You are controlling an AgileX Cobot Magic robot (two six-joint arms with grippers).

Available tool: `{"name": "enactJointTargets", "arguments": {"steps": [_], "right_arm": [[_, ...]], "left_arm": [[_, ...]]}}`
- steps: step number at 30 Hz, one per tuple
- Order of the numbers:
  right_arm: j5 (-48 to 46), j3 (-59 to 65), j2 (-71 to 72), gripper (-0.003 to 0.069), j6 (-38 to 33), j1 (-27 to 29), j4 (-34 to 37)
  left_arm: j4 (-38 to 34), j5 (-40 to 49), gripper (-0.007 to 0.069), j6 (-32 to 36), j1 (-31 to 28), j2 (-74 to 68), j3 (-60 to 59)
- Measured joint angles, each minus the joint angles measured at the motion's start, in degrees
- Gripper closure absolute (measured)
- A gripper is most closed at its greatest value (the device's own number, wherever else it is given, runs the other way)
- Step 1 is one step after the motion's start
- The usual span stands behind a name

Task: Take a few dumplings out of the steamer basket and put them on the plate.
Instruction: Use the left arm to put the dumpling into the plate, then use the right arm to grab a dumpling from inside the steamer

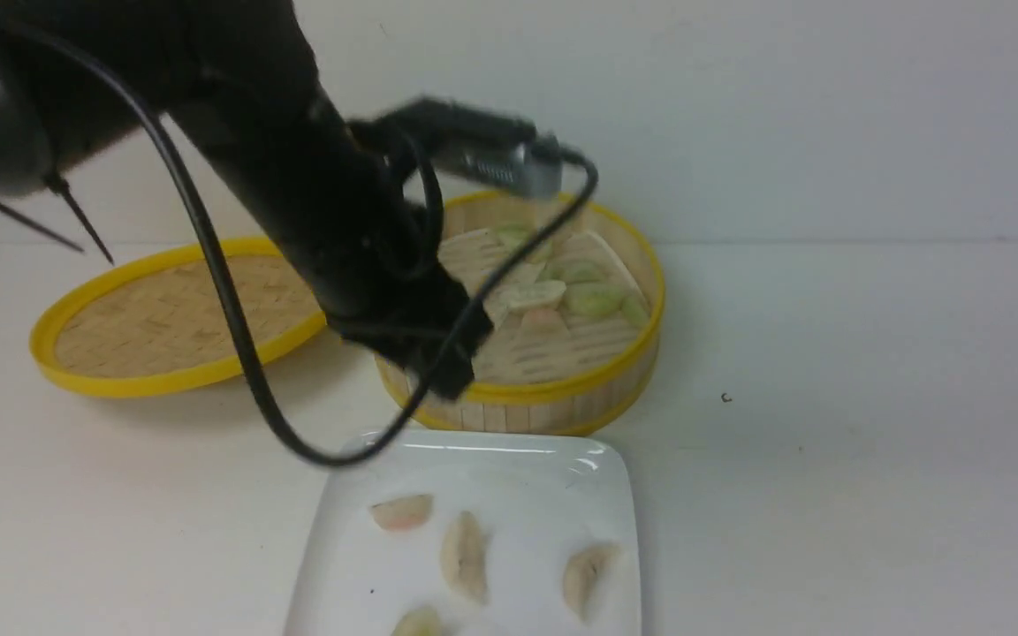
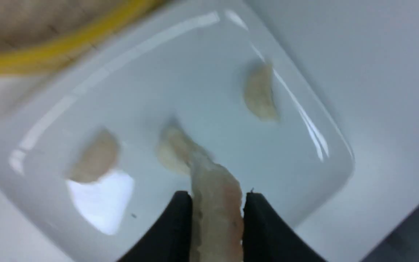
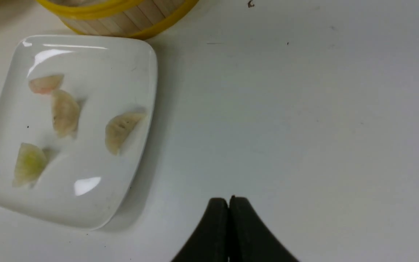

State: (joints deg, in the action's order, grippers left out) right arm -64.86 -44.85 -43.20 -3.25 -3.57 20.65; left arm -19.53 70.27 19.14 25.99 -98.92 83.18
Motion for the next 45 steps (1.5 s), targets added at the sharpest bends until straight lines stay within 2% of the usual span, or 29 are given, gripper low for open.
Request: {"name": "enactJointTargets", "arguments": {"steps": [5,12,18,21,22,23,24,26,27,28,29,30,35,39,43,45], "right_arm": [[-0.8,0.0,0.0,0.0669,-0.3,0.0,0.0],[-0.9,-0.1,0.0,0.0669,-1.2,0.0,0.0],[-0.9,-0.1,-0.1,0.0669,-3.9,0.0,1.3],[-2.0,-1.5,-2.6,0.0669,-8.9,0.0,4.6],[-2.4,-1.7,-3.0,0.0669,-9.7,0.0,4.9],[-4.1,-4.1,-6.5,0.0669,-13.2,0.0,7.4],[-4.6,-4.5,-7.0,0.0669,-13.5,0.0,8.0],[-6.0,-7.8,-11.4,0.0669,-16.7,-0.3,9.5],[-6.2,-10.7,-15.0,0.0669,-18.2,-1.4,9.9],[-6.2,-13.8,-18.6,0.0669,-18.8,-3.2,9.5],[-6.2,-14.3,-19.1,0.0669,-18.9,-3.2,9.4],[-6.2,-17.5,-22.7,0.0669,-18.9,-6.1,8.1],[-4.6,-29.0,-36.2,0.0668,-15.4,-15.8,0.0],[-2.9,-36.1,-45.1,0.0648,-12.5,-19.9,-4.3],[-1.0,-44.3,-54.6,0.0585,-11.7,-23.3,-9.2],[0.7,-50.0,-61.0,0.0526,-11.6,-24.3,-11.6]], "left_arm": [[-0.1,-1.9,0.0469,0.0,4.1,-2.1,-10.0],[-0.1,-7.9,0.0456,0.0,5.9,-7.7,-11.8],[-1.2,-8.9,0.0235,-0.3,7.5,-10.4,-11.8],[-1.0,-9.0,0.0215,-2.7,7.2,-9.5,-11.0],[-1.0,-9.0,0.0222,-3.1,7.1,-9.4,-10.9],[-0.4,-9.1,0.0274,-4.5,6.5,-7.3,-10.5],[-0.4,-9.1,0.0293,-4.7,6.3,-7.0,-10.4],[0.3,-8.9,0.0391,-5.2,4.9,-3.5,-10.2],[0.8,-8.3,0.0507,-5.4,3.0,-0.2,-10.0],[1.0,-7.2,0.0566,-5.4,1.3,2.9,-10.0],[1.1,-7.1,0.0573,-5.4,0.9,4.0,-10.0],[1.2,-5.9,0.0606,-5.4,-1.6,7.8,-10.3],[1.6,-4.8,0.0631,-5.4,-8.3,21.8,-15.0],[1.6,-5.9,0.0631,-5.3,-10.8,30.0,-20.6],[1.6,-7.2,0.0631,-5.3,-11.8,37.2,-26.9],[1.6,-7.4,0.0631,-5.3,-11.9,40.9,-30.1]]}}
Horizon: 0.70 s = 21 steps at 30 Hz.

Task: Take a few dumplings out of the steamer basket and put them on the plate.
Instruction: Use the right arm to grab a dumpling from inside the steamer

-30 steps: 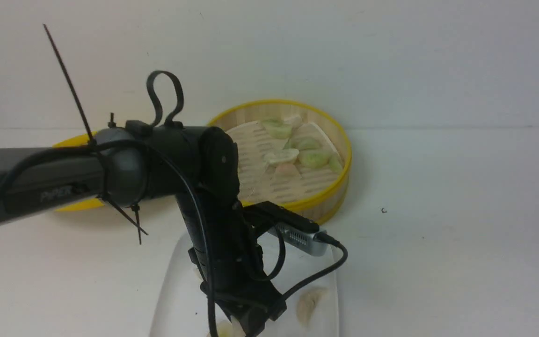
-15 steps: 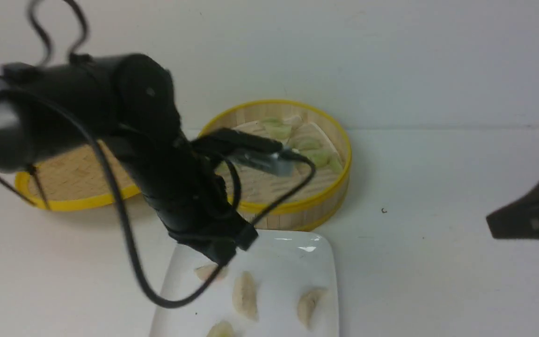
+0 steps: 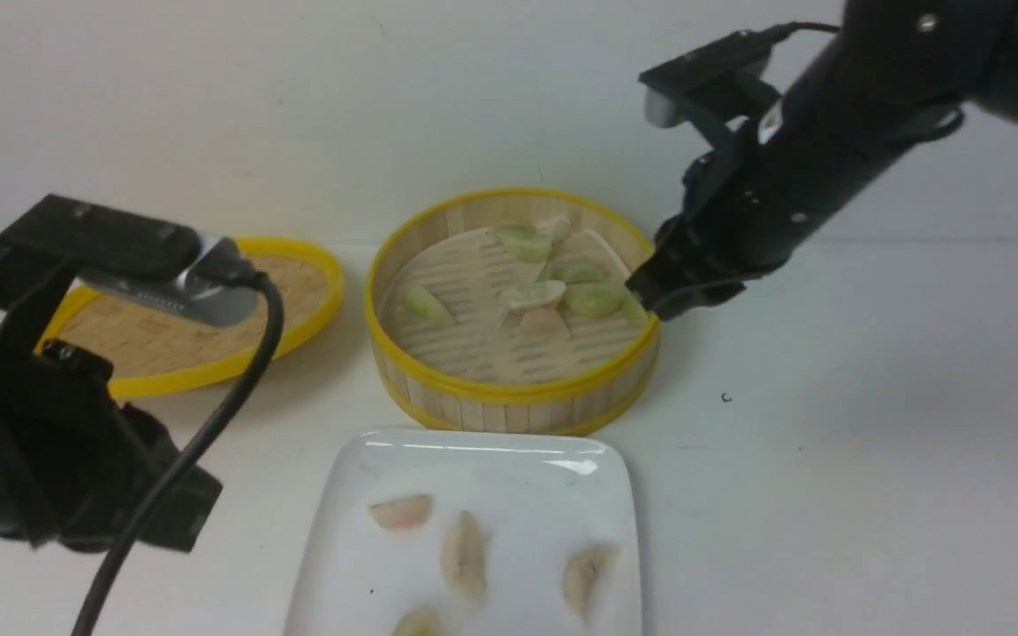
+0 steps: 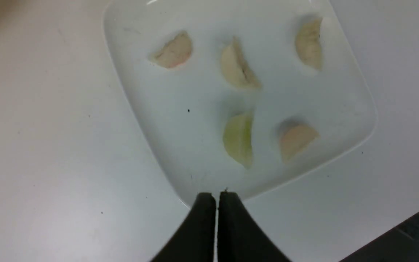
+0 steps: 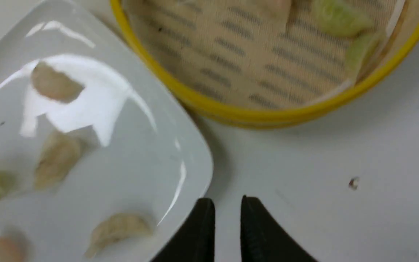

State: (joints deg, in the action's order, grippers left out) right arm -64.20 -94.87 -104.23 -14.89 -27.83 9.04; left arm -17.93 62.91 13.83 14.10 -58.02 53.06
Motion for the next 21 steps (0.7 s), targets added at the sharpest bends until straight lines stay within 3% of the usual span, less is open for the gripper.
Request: {"name": "enactJointTargets", "arguments": {"steps": [5,11,21], "right_arm": [[5.2,-9.2,-10.0,0.0390,0.1,-0.3,-3.9],[12.1,-15.7,-20.2,0.0277,-0.7,-0.3,-9.0],[16.4,-19.1,-30.3,0.0237,-0.7,-0.3,-16.5]], "left_arm": [[0.0,0.0,0.0631,0.0,0.0,3.2,-3.2],[0.0,1.2,0.0631,0.0,0.0,4.4,-4.2],[0.0,4.4,0.0631,-0.1,0.0,10.5,-4.3]]}}
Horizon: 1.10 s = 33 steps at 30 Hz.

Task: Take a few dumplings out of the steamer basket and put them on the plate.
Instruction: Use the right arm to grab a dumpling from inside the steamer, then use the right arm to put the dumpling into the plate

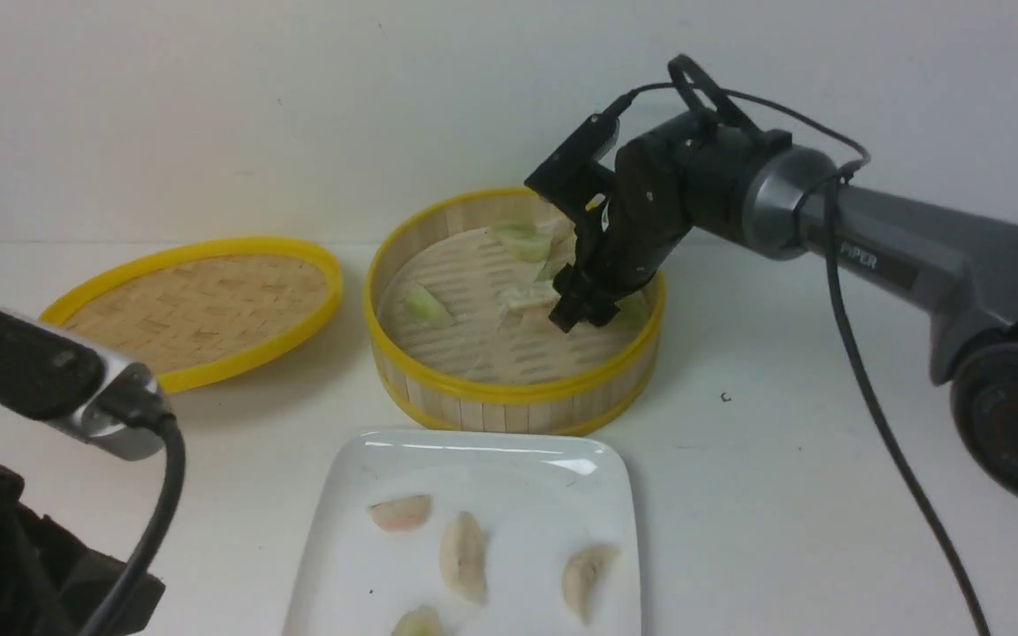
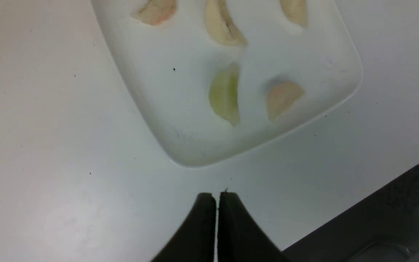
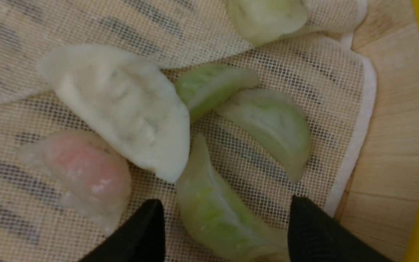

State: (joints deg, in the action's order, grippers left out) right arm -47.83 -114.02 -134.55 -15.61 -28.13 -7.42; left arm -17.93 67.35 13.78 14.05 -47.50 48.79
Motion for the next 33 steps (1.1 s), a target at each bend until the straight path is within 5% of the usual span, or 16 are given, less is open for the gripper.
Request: {"name": "enactJointTargets", "arguments": {"steps": [5,10,23,28,33], "right_arm": [[0.4,-0.7,-1.1,0.0259,0.0,0.0,-0.8],[-4.4,-1.1,0.0,0.0523,0.2,-0.4,-0.4],[-22.5,-1.0,15.8,0.0506,3.9,-1.6,11.8],[-22.8,5.5,22.7,0.0506,4.4,-2.6,18.8],[-22.8,22.4,28.8,0.0506,4.6,-9.4,22.1]], "left_arm": [[0.0,0.1,0.0631,0.0,0.0,3.1,0.0],[0.0,0.1,0.0631,0.0,0.0,3.9,0.0],[0.2,-1.2,0.0631,0.0,0.0,4.0,-0.1],[0.2,-1.7,0.0631,0.0,0.0,4.0,-0.1],[0.2,-1.7,0.0631,0.0,0.0,4.0,-0.1]]}}
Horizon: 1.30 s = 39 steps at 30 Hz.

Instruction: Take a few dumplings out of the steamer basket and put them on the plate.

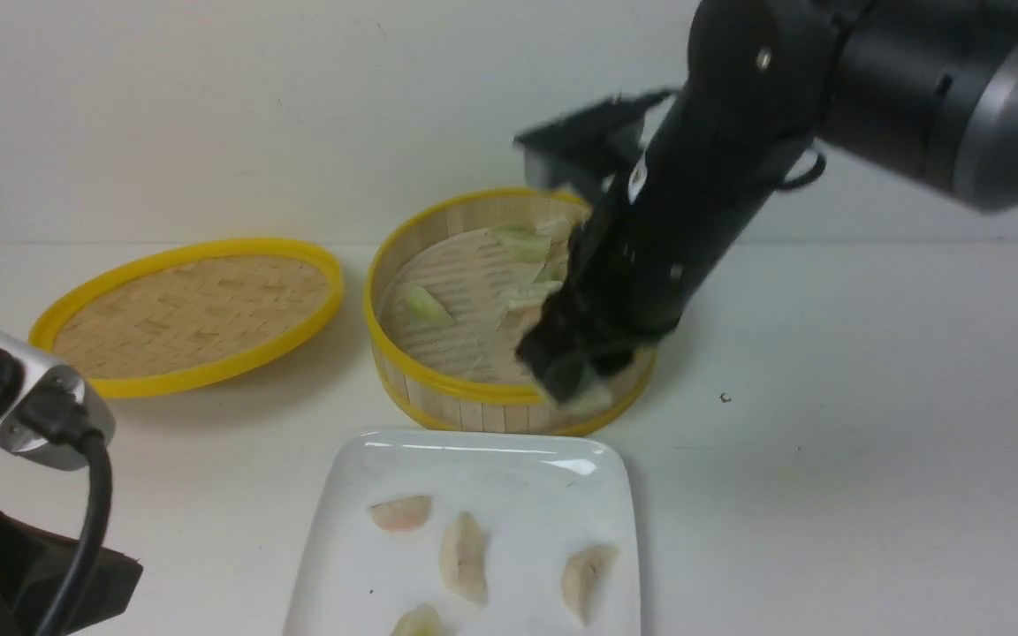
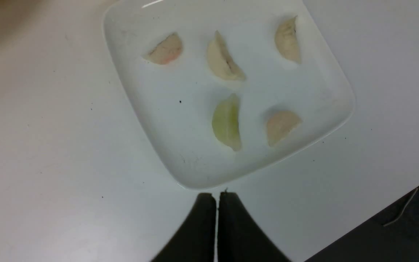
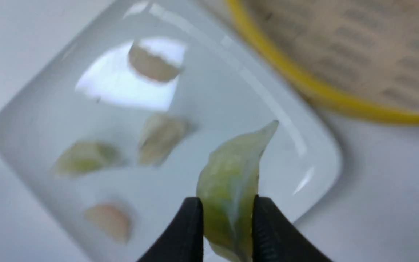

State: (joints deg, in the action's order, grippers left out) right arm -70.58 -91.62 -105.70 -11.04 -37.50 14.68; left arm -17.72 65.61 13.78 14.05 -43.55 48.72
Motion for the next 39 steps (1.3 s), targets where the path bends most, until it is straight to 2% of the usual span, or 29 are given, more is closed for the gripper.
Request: {"name": "enactJointTargets", "arguments": {"steps": [3,6,10,12,14,15,16,18,20,21,23,24,25,26,27,29,33,39], "right_arm": [[2.9,6.9,-0.3,0.0506,0.7,-3.2,0.6],[11.1,12.2,-2.5,0.0506,1.3,-5.7,0.7],[17.3,12.8,-5.5,0.0445,1.5,-6.6,0.7],[19.0,12.9,-6.0,0.0316,2.9,-6.6,0.6],[18.2,11.9,-6.0,0.0224,4.8,-6.6,0.0],[18.0,11.7,-5.9,0.0215,4.8,-6.6,-0.1],[15.7,10.3,-5.7,0.0156,6.5,-6.6,-2.1],[11.8,8.2,-4.6,0.0134,9.0,-6.6,-5.1],[7.3,5.9,-1.7,0.0172,12.1,-6.6,-10.7],[6.9,5.7,-1.3,0.0172,12.3,-6.6,-10.7],[2.6,4.7,5.4,0.0314,15.5,-6.6,-17.1],[2.1,4.7,6.1,0.0328,16.0,-6.6,-17.5],[0.8,4.6,11.1,0.0435,17.9,-6.6,-20.0],[0.4,4.6,14.6,0.0503,19.2,-6.6,-21.1],[0.3,4.6,15.3,0.0530,19.4,-6.6,-21.4],[0.0,5.5,26.0,0.0636,22.3,-6.6,-22.1],[1.4,11.8,39.8,0.0668,23.9,-6.6,-22.2],[17.9,35.7,69.1,0.0672,24.7,-6.6,-23.2]], "left_arm": [[0.0,0.0,0.0631,0.0,0.0,0.0,0.0],[-0.1,0.0,0.0631,0.0,0.0,0.0,0.0],[-0.1,0.0,0.0631,0.0,0.0,0.0,0.0],[-0.1,0.0,0.0631,0.0,0.0,0.0,0.0],[-0.1,0.0,0.0631,0.0,0.0,0.0,0.0],[-0.1,0.0,0.0631,0.0,0.0,0.0,0.0],[-0.1,0.0,0.0631,-0.2,0.0,0.0,0.0],[-0.1,-0.1,0.0631,-0.4,0.0,0.0,0.0],[-0.1,-0.1,0.0631,-0.4,0.0,0.0,0.0],[-0.1,-0.1,0.0631,-0.4,0.0,0.0,0.0],[-0.1,-0.1,0.0631,-0.4,0.0,0.0,0.0],[-0.1,-0.1,0.0631,-0.4,0.0,0.0,0.0],[-0.1,-0.1,0.0631,-0.4,0.0,0.0,0.0],[-0.1,-0.1,0.0631,-0.4,0.0,0.0,0.0],[-0.1,-0.1,0.0631,-0.4,0.0,0.0,0.0],[-0.1,-0.1,0.0631,-0.4,0.0,0.0,0.0],[-0.1,-0.8,0.0631,-0.4,0.0,0.0,0.0],[-1.6,-3.6,0.0631,-0.4,0.0,0.0,0.0]]}}
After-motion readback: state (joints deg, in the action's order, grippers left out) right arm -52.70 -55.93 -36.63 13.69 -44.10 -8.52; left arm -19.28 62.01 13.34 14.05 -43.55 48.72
